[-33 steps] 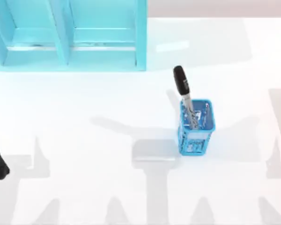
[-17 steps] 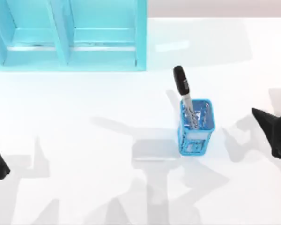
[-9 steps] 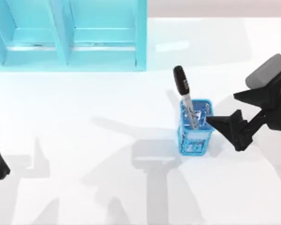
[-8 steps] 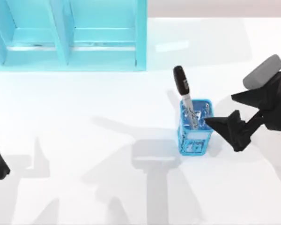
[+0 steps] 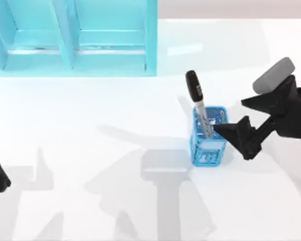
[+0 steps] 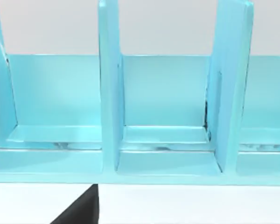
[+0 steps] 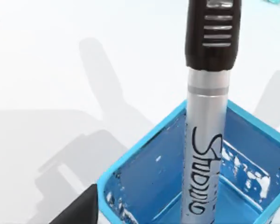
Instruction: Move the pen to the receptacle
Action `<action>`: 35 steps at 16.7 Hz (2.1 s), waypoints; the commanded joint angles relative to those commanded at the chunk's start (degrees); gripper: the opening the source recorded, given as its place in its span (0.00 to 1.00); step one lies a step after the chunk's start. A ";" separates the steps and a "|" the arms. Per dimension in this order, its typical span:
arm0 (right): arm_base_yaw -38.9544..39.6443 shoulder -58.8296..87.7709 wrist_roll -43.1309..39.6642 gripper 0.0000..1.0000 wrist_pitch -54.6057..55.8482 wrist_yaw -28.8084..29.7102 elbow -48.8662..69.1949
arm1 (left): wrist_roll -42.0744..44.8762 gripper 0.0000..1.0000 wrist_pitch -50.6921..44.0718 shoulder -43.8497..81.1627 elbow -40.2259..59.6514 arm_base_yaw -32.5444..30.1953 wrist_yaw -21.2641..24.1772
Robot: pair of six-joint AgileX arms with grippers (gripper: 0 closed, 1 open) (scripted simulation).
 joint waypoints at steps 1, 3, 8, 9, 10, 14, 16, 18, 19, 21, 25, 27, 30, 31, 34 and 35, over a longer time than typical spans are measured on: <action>0.82 2.00 0.59 1.00 1.47 0.60 0.89 | 0.00 1.00 0.00 0.00 0.00 0.00 0.00; 2.82 7.63 2.01 1.00 5.36 2.19 3.14 | 0.00 1.00 0.00 0.00 0.00 0.00 0.00; 7.80 20.07 5.50 1.00 14.35 6.38 7.85 | 0.00 1.00 0.00 0.00 0.00 0.00 0.00; 8.24 20.89 5.81 1.00 15.08 6.75 8.20 | 0.00 1.00 0.00 0.00 0.00 0.00 0.00; 8.37 21.11 5.90 1.00 15.28 6.86 8.29 | 0.00 1.00 0.00 0.00 0.00 0.00 0.00; 8.37 21.11 5.90 0.92 15.28 6.86 8.29 | 0.00 1.00 0.00 0.00 0.00 0.00 0.00; 8.37 21.11 5.90 0.77 15.28 6.86 8.29 | 0.00 1.00 0.00 0.00 0.00 0.00 0.00; 8.37 21.11 5.90 0.62 15.28 6.86 8.29 | 0.00 1.00 0.00 0.00 0.00 0.00 0.00; 8.37 21.11 5.90 0.55 15.28 6.86 8.29 | 0.00 1.00 0.00 0.00 0.00 0.00 0.00; 8.37 21.11 5.90 0.40 15.28 6.86 8.29 | 0.00 1.00 0.00 0.00 0.00 0.00 0.00; 8.37 21.11 5.90 0.10 15.28 6.86 8.29 | 0.00 1.00 0.00 0.00 0.00 0.00 0.00; 8.37 21.11 5.90 0.00 15.28 6.86 8.29 | 0.00 1.00 0.00 0.00 0.00 0.00 0.00; 8.37 21.11 5.90 0.00 15.28 6.86 8.29 | 0.00 1.00 0.00 0.00 0.00 0.00 0.00; 8.37 21.11 5.90 0.00 15.28 6.86 8.29 | 0.00 1.00 0.00 0.00 0.00 0.00 0.00; 8.37 21.11 5.90 0.00 15.28 6.86 8.29 | 0.00 1.00 0.00 0.00 0.00 0.00 0.00; 8.44 20.82 6.12 0.00 15.22 6.64 8.50 | 0.00 1.00 0.00 0.00 0.00 0.00 0.00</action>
